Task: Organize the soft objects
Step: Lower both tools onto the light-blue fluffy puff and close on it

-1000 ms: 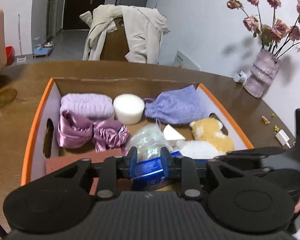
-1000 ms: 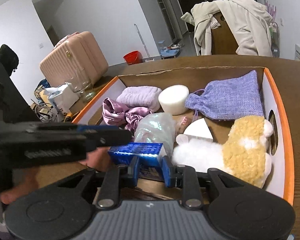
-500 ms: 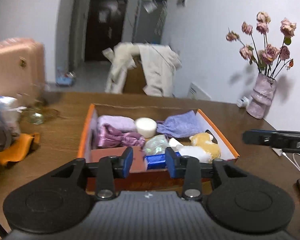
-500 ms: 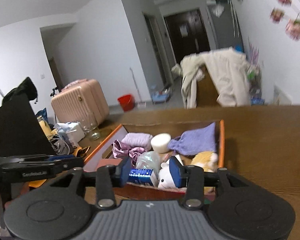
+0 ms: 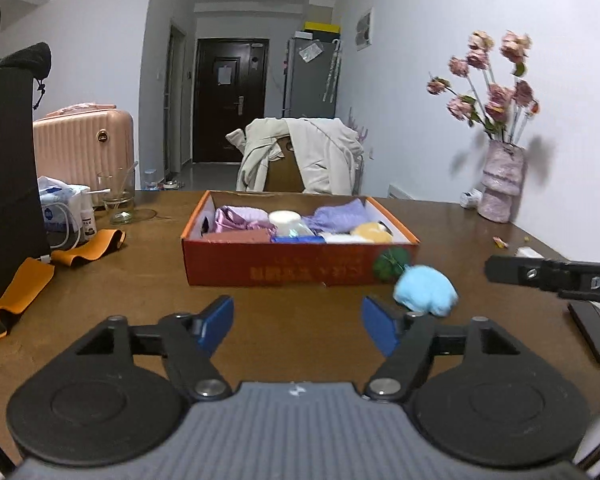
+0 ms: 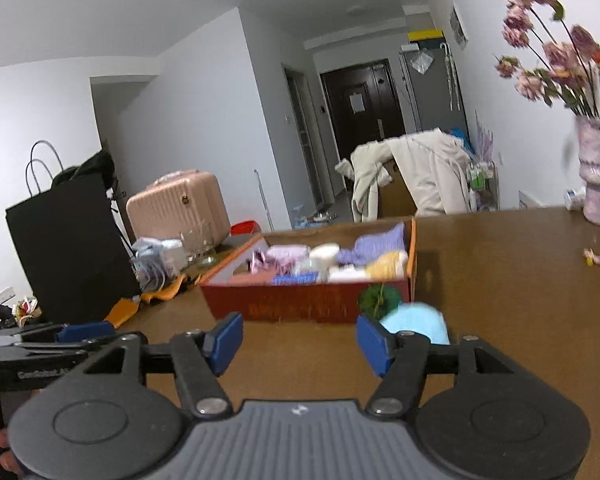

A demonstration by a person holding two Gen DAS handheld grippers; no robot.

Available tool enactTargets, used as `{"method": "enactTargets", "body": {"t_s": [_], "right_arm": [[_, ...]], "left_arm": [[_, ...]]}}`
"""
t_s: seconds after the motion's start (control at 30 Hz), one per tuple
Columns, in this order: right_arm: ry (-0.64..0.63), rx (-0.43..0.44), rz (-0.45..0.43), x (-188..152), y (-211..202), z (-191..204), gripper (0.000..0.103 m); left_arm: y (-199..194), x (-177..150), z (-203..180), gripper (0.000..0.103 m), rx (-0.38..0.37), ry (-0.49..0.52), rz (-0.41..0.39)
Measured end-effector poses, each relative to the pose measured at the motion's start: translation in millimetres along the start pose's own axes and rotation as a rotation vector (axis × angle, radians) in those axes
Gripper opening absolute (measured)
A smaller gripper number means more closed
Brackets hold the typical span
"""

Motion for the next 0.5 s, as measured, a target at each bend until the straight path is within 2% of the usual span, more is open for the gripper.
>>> {"method": "enactTargets", "body": {"t_s": [0.1,0.27,0.5], "right_arm": [[0.002,-0.024,0.018,-18.7,-10.7,-0.1,0.063],[0.019,-0.036,0.018,-31.6,-25.7,-5.7,0.065],[0.087,-0.063,0.012,-29.3,-20.2,-30.4,0.065]], "left_arm": [[-11.3,-11.9,-8.0,0.083,-0.012,0.009,-0.003],[-15.8,-21.2,-21.4,0.087,-0.047,0.021,-0.003],[12.3,-13.1,-32.9,0.088,-0.105,0.009,0.015]]}}
Point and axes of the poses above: each gripper's, at about its wrist camera, not at the fingertips, and y roughly the way its jaws point, z to its left, x to its top, the point moved 2 cm from there along y, roughly the way its jaws point, and after that the axes turned 3 degrees about z, right-handed, at the moved point
